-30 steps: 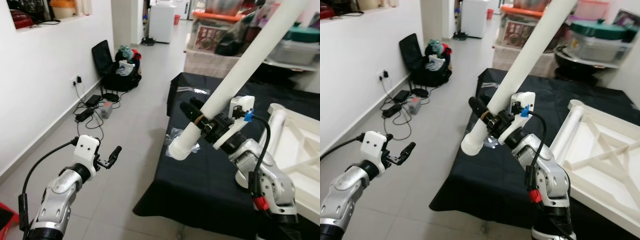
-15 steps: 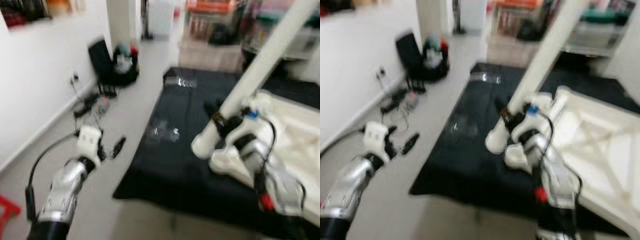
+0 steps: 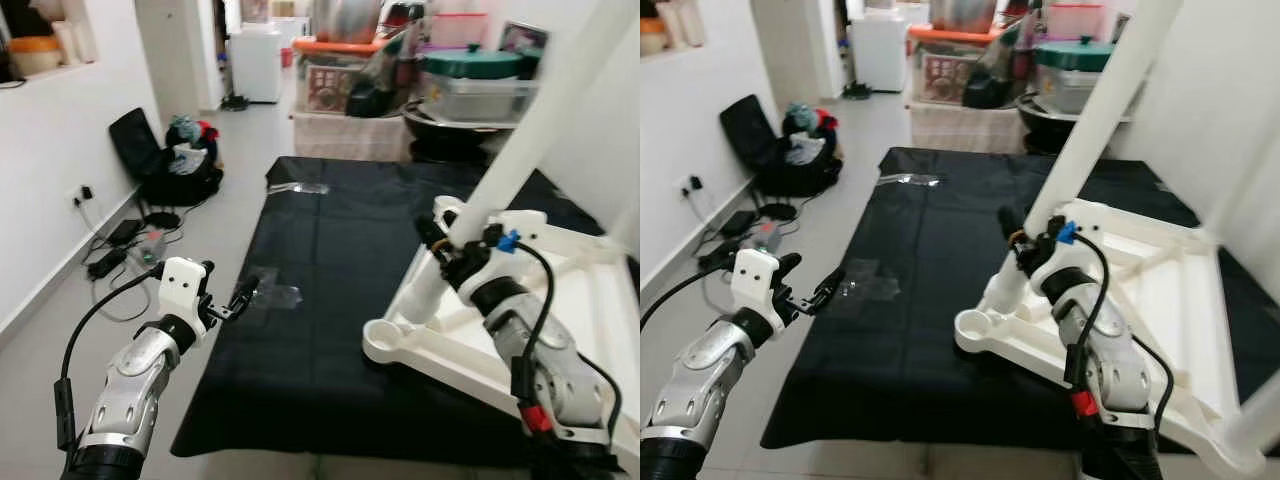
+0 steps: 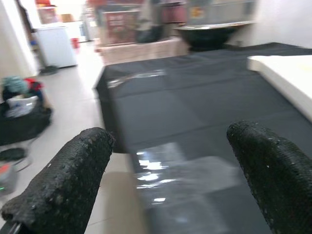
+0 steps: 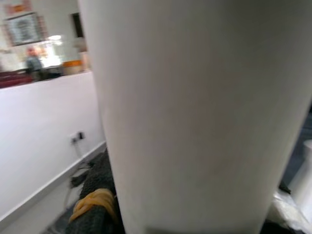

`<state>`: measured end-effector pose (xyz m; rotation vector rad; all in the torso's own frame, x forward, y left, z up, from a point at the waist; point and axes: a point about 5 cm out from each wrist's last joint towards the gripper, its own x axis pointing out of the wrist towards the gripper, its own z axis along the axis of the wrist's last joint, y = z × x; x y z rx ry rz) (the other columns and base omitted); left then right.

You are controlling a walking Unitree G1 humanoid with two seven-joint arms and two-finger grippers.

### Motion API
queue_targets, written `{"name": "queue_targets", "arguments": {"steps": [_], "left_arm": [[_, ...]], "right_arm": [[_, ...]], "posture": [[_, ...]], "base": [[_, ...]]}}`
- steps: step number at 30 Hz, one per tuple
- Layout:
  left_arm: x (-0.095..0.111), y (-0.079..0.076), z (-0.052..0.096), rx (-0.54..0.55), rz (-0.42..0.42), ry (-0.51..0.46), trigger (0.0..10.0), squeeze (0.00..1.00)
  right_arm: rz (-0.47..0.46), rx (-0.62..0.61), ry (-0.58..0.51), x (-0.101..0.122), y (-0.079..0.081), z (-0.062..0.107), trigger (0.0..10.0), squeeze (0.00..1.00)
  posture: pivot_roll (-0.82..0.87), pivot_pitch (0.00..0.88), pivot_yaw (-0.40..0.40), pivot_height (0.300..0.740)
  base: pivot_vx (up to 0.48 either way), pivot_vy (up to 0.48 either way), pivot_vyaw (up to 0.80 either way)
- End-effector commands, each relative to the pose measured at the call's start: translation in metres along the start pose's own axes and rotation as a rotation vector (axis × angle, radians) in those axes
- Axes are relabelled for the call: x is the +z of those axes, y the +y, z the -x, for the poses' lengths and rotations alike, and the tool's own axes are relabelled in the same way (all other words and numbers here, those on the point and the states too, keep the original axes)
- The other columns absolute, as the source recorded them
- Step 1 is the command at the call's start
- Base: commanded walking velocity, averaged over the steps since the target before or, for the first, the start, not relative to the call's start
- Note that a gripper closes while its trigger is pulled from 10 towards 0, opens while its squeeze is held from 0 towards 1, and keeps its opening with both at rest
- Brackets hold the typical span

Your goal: Building children table

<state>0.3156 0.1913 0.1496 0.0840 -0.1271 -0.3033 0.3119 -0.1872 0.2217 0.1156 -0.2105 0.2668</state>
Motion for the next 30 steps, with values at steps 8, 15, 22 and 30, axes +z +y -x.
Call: {"name": "queue_targets", "arguments": {"steps": [8, 15, 22, 30], "left_arm": [[-0.001, 0.004, 0.004, 0.023, 0.023, 0.011, 10.0, 0.00], [0.000, 0.002, 0.005, 0.003, 0.033, 0.005, 10.0, 0.00], [0.000, 0.001, 0.005, -0.006, 0.043, 0.005, 10.0, 0.00], [0.000, 0.001, 0.006, -0.013, 0.049, 0.005, 10.0, 0.00]], "right_arm": [[0.001, 0.059, -0.005, 0.002, 0.013, -0.006, 10.0, 0.00], [0.012, 0.080, 0.006, 0.000, 0.015, -0.001, 10.0, 0.00], [-0.050, 0.217, 0.039, -0.004, 0.030, 0.006, 10.0, 0.00], [-0.070, 0.441, 0.124, -0.017, 0.053, 0.023, 10.0, 0.00]], "posture": [[0.08, 0.000, -0.069, 0.740], [0.07, 0.000, -0.069, 0.740], [0.07, 0.000, -0.067, 0.740], [0.08, 0.000, -0.071, 0.740]], "base": [[0.000, 0.000, 0.00], [0.000, 0.000, -0.46], [0.000, 0.000, -0.41], [0.000, 0.000, 0.00]]}}
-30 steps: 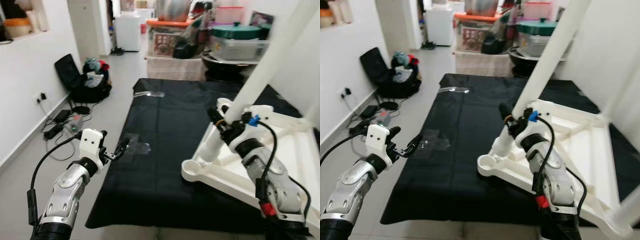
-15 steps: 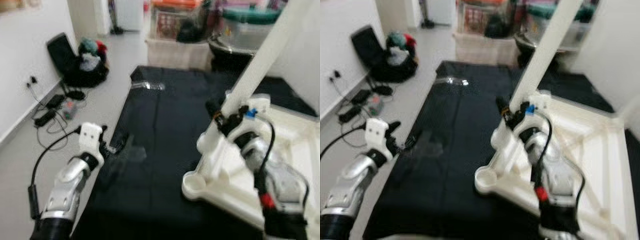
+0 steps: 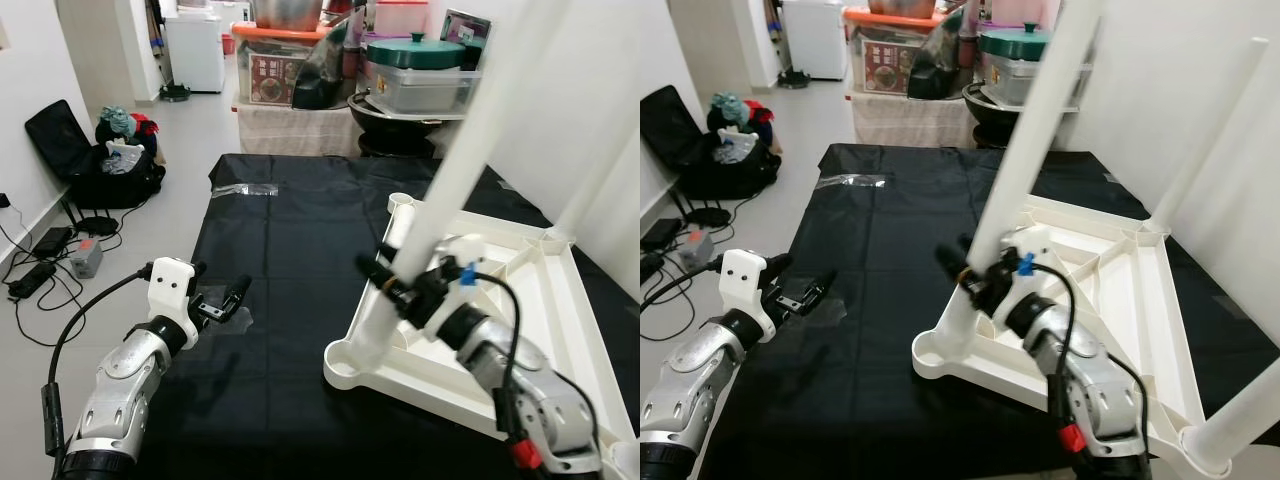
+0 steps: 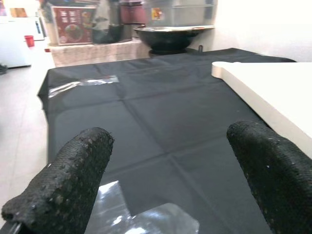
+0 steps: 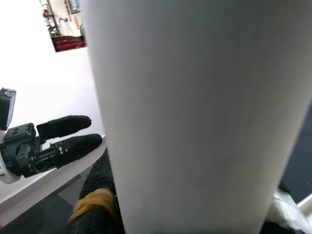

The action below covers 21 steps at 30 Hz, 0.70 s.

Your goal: Building children table

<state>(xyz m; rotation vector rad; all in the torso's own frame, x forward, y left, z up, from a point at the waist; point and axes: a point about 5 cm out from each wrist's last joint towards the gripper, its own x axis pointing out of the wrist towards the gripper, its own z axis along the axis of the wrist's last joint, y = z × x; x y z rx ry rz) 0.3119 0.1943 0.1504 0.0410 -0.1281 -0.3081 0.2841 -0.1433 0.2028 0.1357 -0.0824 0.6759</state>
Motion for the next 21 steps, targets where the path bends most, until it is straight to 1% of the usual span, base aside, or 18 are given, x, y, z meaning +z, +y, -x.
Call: {"name": "queue_targets", "arguments": {"steps": [1, 2, 3, 4, 5, 10, 11, 12, 17, 21], "left_arm": [[-0.002, -0.001, 0.001, -0.010, 0.007, 0.012, 10.0, 0.00], [-0.002, -0.001, 0.001, -0.010, 0.007, 0.012, 10.0, 0.00], [-0.002, -0.001, 0.001, -0.011, 0.009, 0.013, 10.0, 0.00], [-0.002, -0.001, 0.001, -0.011, 0.009, 0.013, 10.0, 0.00], [-0.002, -0.002, 0.002, -0.013, 0.010, 0.014, 10.0, 0.00], [-0.003, -0.002, 0.002, -0.014, 0.010, 0.015, 10.0, 0.00], [-0.003, -0.002, 0.001, -0.014, 0.008, 0.015, 10.0, 0.00], [-0.003, -0.001, 0.001, -0.013, 0.006, 0.015, 10.0, 0.00], [-0.003, 0.000, 0.002, -0.010, 0.004, 0.015, 10.0, 0.00], [-0.005, 0.000, 0.005, -0.007, 0.006, 0.018, 10.0, 0.00]], "right_arm": [[0.017, 0.045, -0.010, 0.001, 0.006, 0.001, 10.0, 0.00], [0.017, 0.045, -0.010, 0.001, 0.006, 0.001, 10.0, 0.00], [0.027, 0.080, -0.011, -0.001, 0.010, 0.001, 10.0, 0.00], [0.027, 0.080, -0.011, -0.001, 0.010, 0.001, 10.0, 0.00], [0.038, 0.105, -0.007, -0.004, 0.013, 0.000, 10.0, 0.00], [0.054, 0.125, 0.003, -0.008, 0.015, -0.001, 10.0, 0.00], [0.106, 0.139, 0.033, -0.015, 0.012, -0.003, 10.0, 0.00], [0.131, 0.149, 0.054, -0.020, 0.010, -0.003, 10.0, 0.00], [0.151, 0.166, 0.084, -0.027, 0.006, -0.002, 10.0, 0.00], [0.185, 0.201, 0.118, -0.031, 0.000, 0.001, 10.0, 0.00]], "posture": [[0.08, 0.000, -0.071, 0.740], [0.08, 0.000, -0.071, 0.740], [0.08, 0.000, -0.070, 0.740], [0.08, 0.000, -0.070, 0.740], [0.08, 0.000, -0.069, 0.740], [0.08, 0.000, -0.072, 0.740], [0.09, 0.000, -0.079, 0.740], [0.10, 0.000, -0.084, 0.740], [0.10, 0.000, -0.086, 0.740], [0.11, 0.000, -0.089, 0.740]], "base": [[0.000, 0.000, 0.00], [0.000, 0.000, 0.00], [0.000, 0.000, 0.00], [0.000, 0.000, 0.00], [0.000, 0.000, 0.00], [0.000, 0.000, 0.00], [0.000, 0.000, 0.00], [0.000, 0.000, 0.00], [0.000, 0.000, 0.00], [0.000, 0.000, 0.00]]}}
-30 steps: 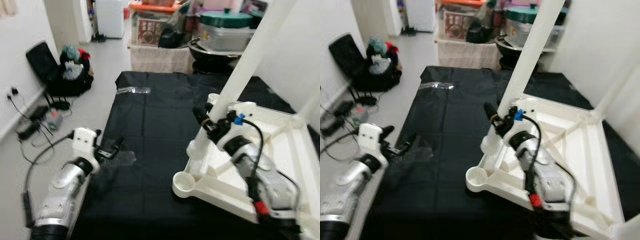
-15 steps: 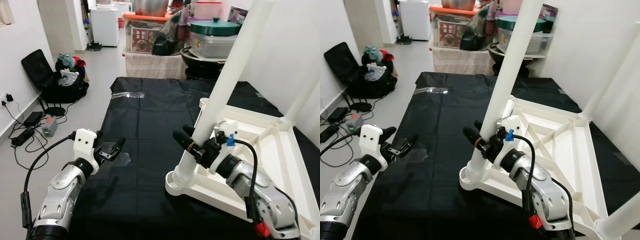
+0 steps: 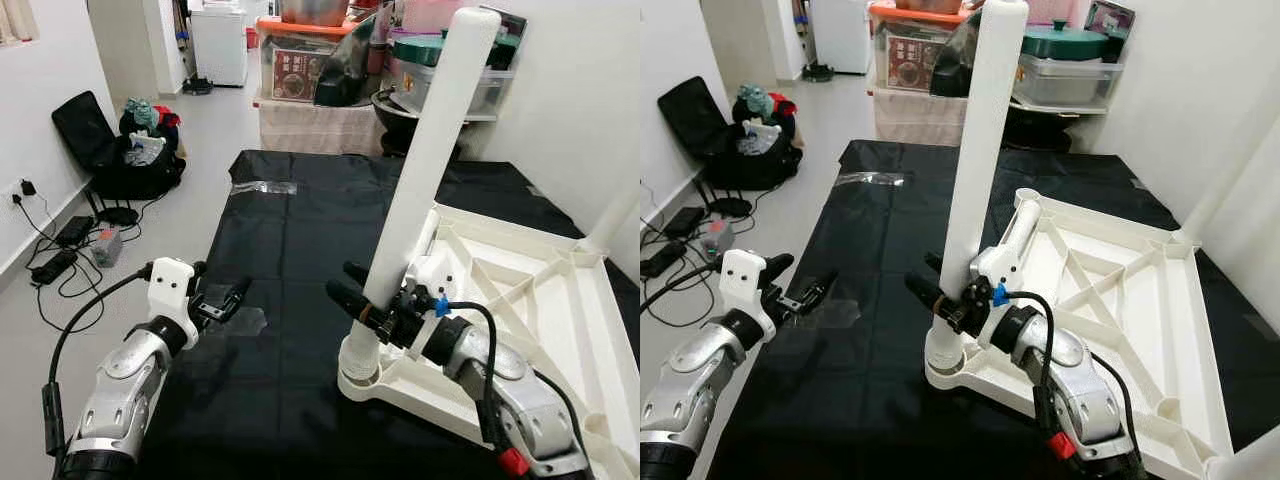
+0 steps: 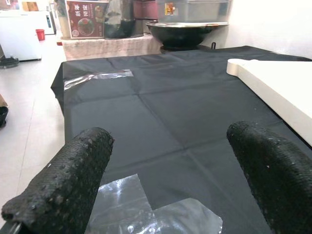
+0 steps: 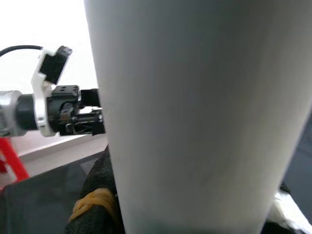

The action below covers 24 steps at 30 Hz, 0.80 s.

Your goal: Building children table

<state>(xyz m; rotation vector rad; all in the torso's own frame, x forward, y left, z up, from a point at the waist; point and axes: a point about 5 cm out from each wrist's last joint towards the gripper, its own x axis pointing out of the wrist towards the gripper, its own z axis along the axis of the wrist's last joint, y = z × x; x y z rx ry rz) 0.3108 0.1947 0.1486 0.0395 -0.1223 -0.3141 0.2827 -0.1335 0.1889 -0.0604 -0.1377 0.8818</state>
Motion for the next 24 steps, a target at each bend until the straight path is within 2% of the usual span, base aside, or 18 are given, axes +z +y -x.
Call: {"name": "queue_targets", "arguments": {"steps": [1, 5, 6, 8, 12, 24], "left_arm": [[-0.003, 0.000, 0.004, -0.001, 0.004, 0.014, 10.0, 0.00], [-0.003, 0.001, 0.004, 0.000, 0.005, 0.015, 10.0, 0.00], [-0.004, 0.001, 0.004, 0.000, 0.007, 0.016, 10.0, 0.00], [-0.004, 0.001, 0.004, 0.000, 0.007, 0.016, 10.0, 0.00], [-0.004, 0.001, 0.005, 0.000, 0.011, 0.020, 10.0, 0.00], [-0.006, 0.003, 0.007, 0.007, 0.025, 0.031, 10.0, 0.00]], "right_arm": [[-0.007, 0.003, 0.099, -0.018, -0.003, 0.006, 10.0, 0.00], [-0.025, 0.043, 0.114, -0.019, -0.005, 0.009, 10.0, 0.00], [-0.056, 0.106, 0.122, -0.019, -0.002, 0.012, 10.0, 0.00], [-0.056, 0.106, 0.122, -0.019, -0.002, 0.012, 10.0, 0.00], [-0.064, 0.226, 0.143, -0.021, 0.007, 0.016, 10.0, 0.00], [-0.135, 0.328, 0.105, -0.023, 0.012, 0.010, 10.0, 0.00]], "posture": [[0.11, 0.000, -0.089, 0.740], [0.11, 0.000, -0.091, 0.740], [0.11, 0.000, -0.094, 0.740], [0.11, 0.000, -0.094, 0.740], [0.12, 0.000, -0.097, 0.740], [0.13, 0.000, -0.102, 0.740]], "base": [[0.000, 0.000, 0.00], [0.000, 0.000, 0.00], [0.000, 0.000, 0.00], [0.000, 0.000, 0.00], [0.000, 0.000, 0.00], [0.000, 0.000, 0.00]]}}
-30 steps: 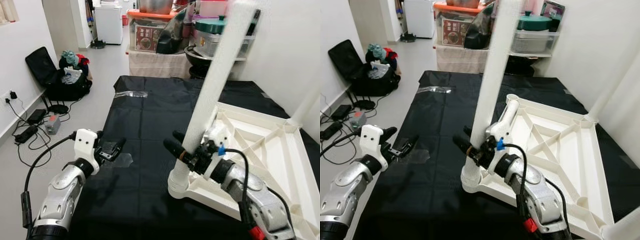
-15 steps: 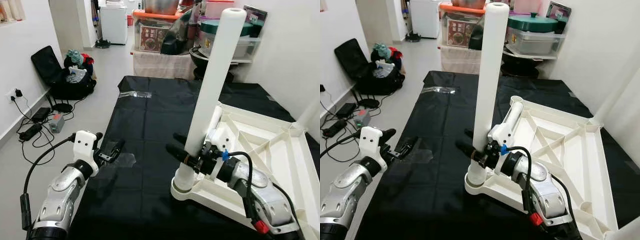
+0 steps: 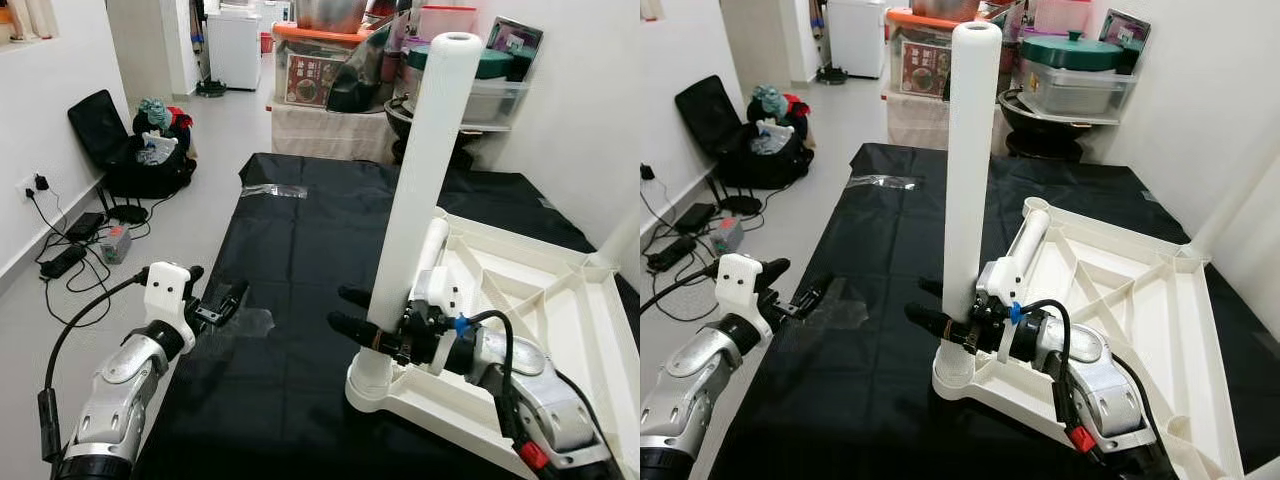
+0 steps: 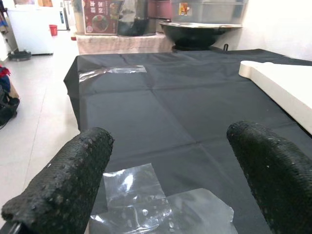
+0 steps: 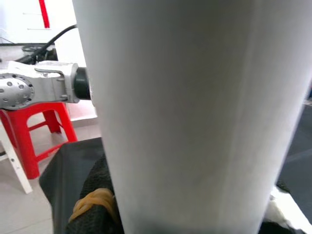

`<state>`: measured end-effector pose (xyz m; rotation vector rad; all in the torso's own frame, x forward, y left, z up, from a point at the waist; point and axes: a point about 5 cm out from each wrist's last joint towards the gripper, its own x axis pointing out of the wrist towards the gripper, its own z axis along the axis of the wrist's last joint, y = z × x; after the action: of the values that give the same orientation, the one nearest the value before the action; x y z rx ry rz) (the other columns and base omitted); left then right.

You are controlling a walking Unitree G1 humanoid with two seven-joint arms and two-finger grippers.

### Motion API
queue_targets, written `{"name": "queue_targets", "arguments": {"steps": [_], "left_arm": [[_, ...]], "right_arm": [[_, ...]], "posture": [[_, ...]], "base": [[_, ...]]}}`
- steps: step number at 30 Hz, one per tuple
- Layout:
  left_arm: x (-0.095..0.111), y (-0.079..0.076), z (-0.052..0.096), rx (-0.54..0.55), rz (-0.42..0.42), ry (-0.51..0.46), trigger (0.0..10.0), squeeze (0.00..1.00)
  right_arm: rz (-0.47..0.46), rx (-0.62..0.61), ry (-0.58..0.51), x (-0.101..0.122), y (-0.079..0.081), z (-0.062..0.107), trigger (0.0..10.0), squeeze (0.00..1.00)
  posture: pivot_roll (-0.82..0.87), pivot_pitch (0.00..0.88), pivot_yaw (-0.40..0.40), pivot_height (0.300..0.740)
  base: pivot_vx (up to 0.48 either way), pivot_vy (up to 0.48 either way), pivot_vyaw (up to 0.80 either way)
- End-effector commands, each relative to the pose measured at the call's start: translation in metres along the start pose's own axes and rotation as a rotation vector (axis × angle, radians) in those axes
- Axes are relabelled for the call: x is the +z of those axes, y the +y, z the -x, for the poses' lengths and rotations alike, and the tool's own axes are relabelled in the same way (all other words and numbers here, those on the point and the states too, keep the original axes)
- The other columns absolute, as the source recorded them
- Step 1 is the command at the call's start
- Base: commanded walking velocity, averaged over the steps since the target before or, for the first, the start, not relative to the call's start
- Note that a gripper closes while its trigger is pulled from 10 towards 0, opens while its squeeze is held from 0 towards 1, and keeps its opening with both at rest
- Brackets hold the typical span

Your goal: Building children table

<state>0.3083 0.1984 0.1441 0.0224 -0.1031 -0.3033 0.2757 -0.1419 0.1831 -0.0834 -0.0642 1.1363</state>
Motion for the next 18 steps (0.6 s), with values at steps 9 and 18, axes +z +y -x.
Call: {"name": "queue_targets", "arguments": {"steps": [9, 18], "left_arm": [[-0.005, 0.000, 0.004, -0.002, 0.027, 0.028, 10.0, 0.00], [-0.005, 0.001, 0.005, 0.003, 0.037, 0.033, 10.0, 0.00]], "right_arm": [[-0.149, 0.094, -0.025, -0.015, 0.009, -0.011, 10.0, 0.00], [-0.150, 0.127, -0.096, -0.006, 0.014, -0.018, 10.0, 0.00]], "posture": [[0.13, 0.000, -0.109, 0.740], [0.14, 0.000, -0.108, 0.740]], "base": [[0.000, 0.000, 0.00], [0.000, 0.000, 0.00]]}}
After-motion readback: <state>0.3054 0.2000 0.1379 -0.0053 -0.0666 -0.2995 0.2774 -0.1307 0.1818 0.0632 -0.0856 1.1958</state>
